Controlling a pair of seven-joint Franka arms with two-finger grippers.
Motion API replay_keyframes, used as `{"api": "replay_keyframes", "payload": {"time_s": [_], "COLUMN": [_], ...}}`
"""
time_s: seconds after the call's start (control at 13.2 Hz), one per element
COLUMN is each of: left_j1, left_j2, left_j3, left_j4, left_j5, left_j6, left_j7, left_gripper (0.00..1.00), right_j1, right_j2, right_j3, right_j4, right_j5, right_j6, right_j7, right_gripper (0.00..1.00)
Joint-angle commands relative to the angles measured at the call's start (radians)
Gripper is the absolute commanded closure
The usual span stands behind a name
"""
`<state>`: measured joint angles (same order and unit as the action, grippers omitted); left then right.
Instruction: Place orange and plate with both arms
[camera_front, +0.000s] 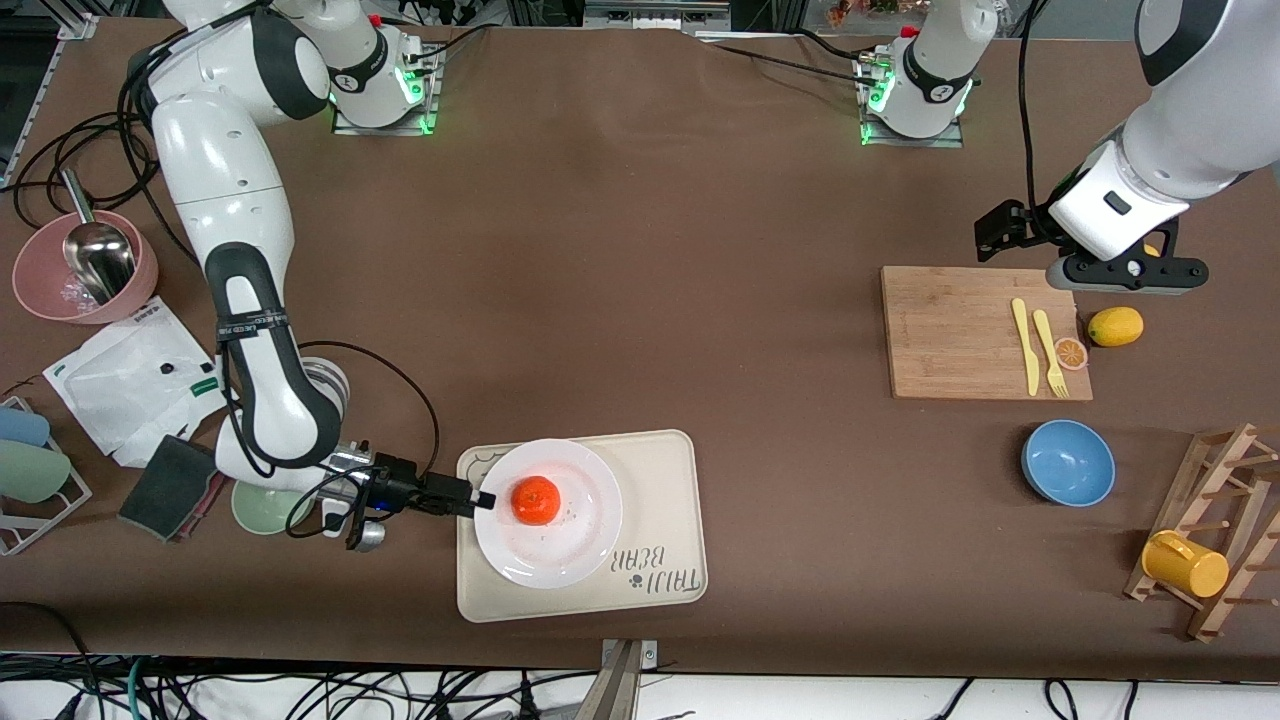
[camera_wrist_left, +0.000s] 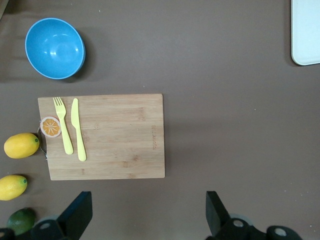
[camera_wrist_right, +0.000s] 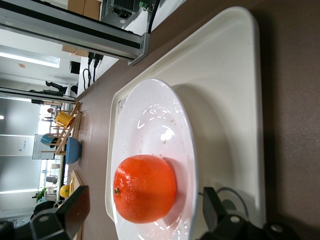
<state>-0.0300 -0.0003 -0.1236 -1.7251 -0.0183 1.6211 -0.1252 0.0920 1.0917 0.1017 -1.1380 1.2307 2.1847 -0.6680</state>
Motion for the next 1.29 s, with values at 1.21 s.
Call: {"api": "replay_keyframes", "payload": {"time_s": [1.21], "left_j1": [0.005], "left_j2": [0.016], "left_j3": [-0.004], "left_j4": [0.036], "left_j5": [0.023], "left_j6": [-0.026], "left_j7": [0.026], "left_gripper": [0.0], "right_j1": [0.002], "right_j2": [-0.328], "right_j3": [-0.022], "right_j4": [-0.065], "right_j5": [-0.973], "right_j6": [-0.452], "right_j7": [0.442], "right_gripper": [0.0]}}
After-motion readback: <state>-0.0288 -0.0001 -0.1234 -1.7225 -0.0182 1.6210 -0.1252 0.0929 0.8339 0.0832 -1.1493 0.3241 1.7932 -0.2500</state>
